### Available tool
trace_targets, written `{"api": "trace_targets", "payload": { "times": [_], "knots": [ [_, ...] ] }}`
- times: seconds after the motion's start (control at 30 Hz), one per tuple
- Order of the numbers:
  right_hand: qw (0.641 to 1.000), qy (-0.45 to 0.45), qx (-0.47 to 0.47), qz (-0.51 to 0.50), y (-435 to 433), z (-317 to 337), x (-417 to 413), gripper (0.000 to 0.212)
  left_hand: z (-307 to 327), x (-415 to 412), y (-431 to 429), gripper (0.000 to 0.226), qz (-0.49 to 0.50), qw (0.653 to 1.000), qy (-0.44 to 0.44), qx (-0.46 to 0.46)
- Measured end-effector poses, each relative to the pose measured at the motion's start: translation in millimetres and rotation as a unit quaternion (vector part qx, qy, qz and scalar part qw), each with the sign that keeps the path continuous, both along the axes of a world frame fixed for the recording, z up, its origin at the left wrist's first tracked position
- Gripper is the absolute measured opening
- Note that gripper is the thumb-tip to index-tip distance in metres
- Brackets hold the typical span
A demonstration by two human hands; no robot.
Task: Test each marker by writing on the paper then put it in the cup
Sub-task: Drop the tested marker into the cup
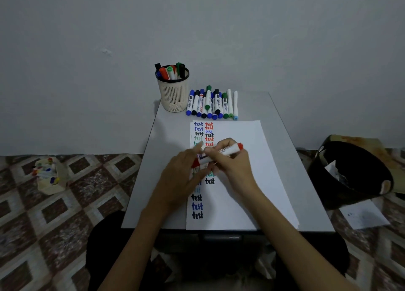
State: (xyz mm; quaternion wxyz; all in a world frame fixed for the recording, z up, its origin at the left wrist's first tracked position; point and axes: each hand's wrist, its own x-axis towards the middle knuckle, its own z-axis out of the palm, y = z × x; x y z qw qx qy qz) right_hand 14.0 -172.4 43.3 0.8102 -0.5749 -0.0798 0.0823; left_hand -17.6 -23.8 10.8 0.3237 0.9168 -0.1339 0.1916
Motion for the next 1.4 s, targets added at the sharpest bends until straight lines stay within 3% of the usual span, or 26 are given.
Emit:
{"api": "trace_targets", "payload": {
  "times": [0.17, 0.47, 0.8, 1.03, 1.13, 1.3, 1.4],
  "knots": [
    [0.999, -0.021, -0.031, -0.017, 5.1, 3.0, -3.2, 0.024, 0.5, -6.4, -2.7, 0.037, -0.046, 0.999, 0.016, 0.009],
    [0.998, -0.043, -0.016, 0.046, 12.4, 5.4, 4.0, 0.014, 2.4, -12.3, 0.3, 0.041, -0.038, 0.998, -0.029, -0.031],
    [0.994, -0.056, -0.003, 0.093, 12.7, 0.7, 13.7, 0.025, 1.3, -11.5, 2.1, 0.049, -0.037, 0.996, -0.022, -0.074],
    [0.99, -0.041, 0.058, 0.123, 16.6, -5.1, 16.9, 0.029, -0.1, -10.4, 4.1, 0.046, -0.043, 0.993, -0.01, -0.111],
    [0.989, -0.06, 0.047, 0.13, 16.9, 0.9, 19.4, 0.027, -1.0, -9.0, 5.2, 0.035, -0.046, 0.99, 0.004, -0.135],
    [0.991, -0.081, -0.051, 0.09, 17.2, 16.9, 21.9, 0.023, 0.9, -5.9, 6.7, 0.03, -0.02, 0.991, -0.027, -0.131],
    [0.998, -0.047, 0.018, 0.045, 10.5, 15.8, 21.0, 0.012, -1.1, -6.6, 9.7, 0.032, 0.04, 0.994, -0.049, -0.084]
  ]
}}
